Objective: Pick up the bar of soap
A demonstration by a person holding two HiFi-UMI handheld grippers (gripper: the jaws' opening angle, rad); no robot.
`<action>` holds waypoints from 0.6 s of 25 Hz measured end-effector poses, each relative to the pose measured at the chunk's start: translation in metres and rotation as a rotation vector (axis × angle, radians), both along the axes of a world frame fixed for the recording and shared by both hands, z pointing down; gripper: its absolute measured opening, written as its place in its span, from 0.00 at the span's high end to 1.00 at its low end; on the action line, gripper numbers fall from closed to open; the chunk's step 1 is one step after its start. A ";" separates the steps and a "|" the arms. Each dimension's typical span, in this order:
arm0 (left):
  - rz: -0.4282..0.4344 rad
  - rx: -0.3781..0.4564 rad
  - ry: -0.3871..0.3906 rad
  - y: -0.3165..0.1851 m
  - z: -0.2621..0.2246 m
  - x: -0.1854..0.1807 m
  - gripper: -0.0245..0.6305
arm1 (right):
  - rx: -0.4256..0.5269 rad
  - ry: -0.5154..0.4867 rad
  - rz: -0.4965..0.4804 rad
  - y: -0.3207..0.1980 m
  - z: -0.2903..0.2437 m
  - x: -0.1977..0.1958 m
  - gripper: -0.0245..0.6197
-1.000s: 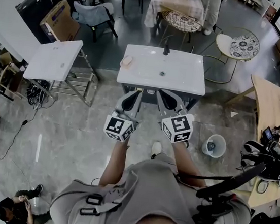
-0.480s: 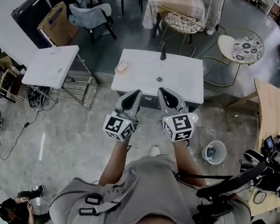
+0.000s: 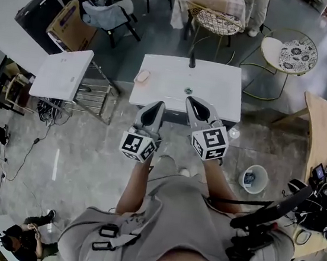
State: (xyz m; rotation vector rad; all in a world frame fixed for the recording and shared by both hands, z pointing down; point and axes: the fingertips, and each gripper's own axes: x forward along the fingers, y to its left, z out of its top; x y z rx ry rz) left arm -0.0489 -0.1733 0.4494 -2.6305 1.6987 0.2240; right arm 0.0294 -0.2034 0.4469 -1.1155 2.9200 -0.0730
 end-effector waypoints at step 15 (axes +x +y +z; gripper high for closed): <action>0.041 0.019 -0.006 -0.064 -0.004 0.004 0.97 | -0.010 0.025 0.072 -0.058 0.007 0.008 0.96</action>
